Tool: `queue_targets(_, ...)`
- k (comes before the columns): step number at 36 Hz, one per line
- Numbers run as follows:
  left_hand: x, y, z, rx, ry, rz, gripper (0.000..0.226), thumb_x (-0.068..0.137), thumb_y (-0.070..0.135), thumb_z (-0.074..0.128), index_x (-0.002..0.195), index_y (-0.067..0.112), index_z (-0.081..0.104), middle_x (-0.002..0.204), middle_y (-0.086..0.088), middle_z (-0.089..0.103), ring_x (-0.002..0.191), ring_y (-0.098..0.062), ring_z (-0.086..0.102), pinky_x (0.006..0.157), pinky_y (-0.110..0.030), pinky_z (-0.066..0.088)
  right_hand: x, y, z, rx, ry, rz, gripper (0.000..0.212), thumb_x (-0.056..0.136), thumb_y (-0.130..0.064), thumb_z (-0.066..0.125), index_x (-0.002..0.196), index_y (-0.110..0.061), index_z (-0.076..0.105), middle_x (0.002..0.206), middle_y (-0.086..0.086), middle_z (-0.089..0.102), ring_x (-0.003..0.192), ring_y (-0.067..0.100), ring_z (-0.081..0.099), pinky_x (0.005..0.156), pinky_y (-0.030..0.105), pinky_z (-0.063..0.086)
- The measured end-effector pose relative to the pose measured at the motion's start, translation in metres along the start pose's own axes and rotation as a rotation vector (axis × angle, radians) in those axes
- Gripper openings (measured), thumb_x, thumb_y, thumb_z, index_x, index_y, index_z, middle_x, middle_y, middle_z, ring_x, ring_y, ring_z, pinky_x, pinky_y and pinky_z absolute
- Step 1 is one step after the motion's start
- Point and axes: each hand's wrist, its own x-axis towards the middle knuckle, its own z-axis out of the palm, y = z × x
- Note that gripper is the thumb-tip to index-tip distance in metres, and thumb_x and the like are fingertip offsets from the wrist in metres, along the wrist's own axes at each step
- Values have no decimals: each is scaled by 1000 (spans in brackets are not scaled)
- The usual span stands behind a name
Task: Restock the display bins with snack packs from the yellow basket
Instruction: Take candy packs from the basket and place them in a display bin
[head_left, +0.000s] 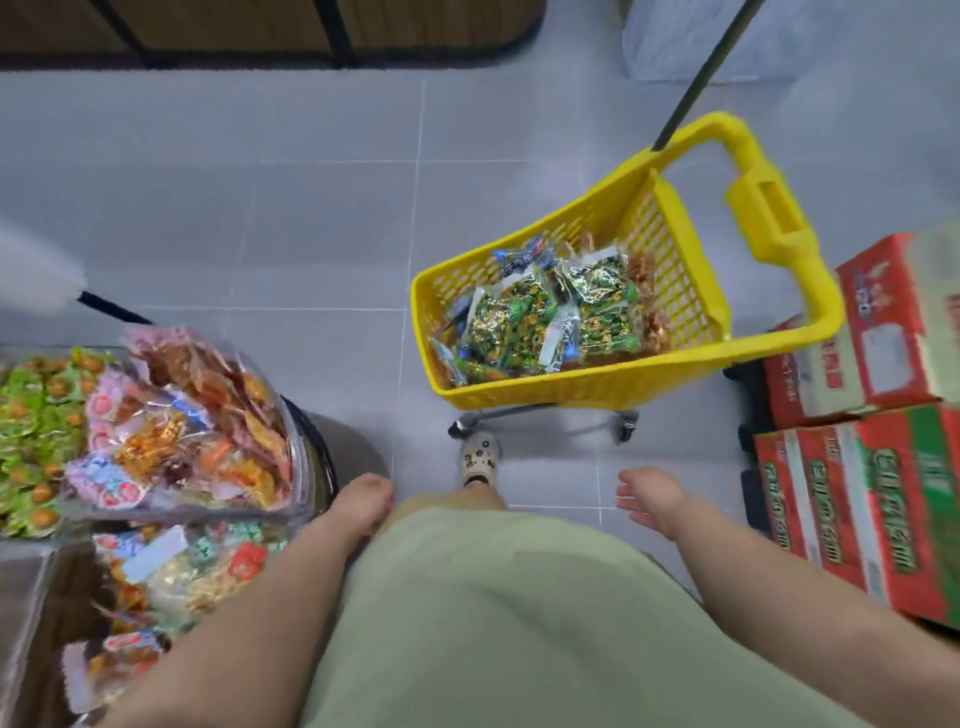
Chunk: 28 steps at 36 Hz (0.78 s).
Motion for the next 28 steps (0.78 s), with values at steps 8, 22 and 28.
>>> queue_targets(8, 54, 96, -59, 145, -55, 99, 27, 97, 7, 42, 72, 6, 53, 76, -13, 56, 63, -23, 53, 57, -28, 39, 2, -98, 15, -27, 1, -67, 38, 97, -10, 39, 130, 10, 42, 102, 34, 56, 77, 28, 58, 54, 22, 26)
queue_targets(22, 115, 232, -61, -214, -92, -5, 15, 96, 20, 52, 81, 15, 51, 73, -6, 56, 61, -18, 52, 57, -26, 40, 48, -231, -12, -139, 132, -312, 32, 94, -20, 47, 104, 7, 60, 104, 27, 63, 80, 28, 63, 82, 45, 51)
queue_targets(28, 130, 294, -25, 167, -1, 348, 40, 86, 16, 65, 125, 12, 60, 124, -9, 60, 115, -28, 56, 95, -30, 42, 76, -256, -24, -230, 20, -229, 18, 96, -16, 44, 86, -12, 59, 83, 5, 60, 76, 16, 59, 60, 26, 45)
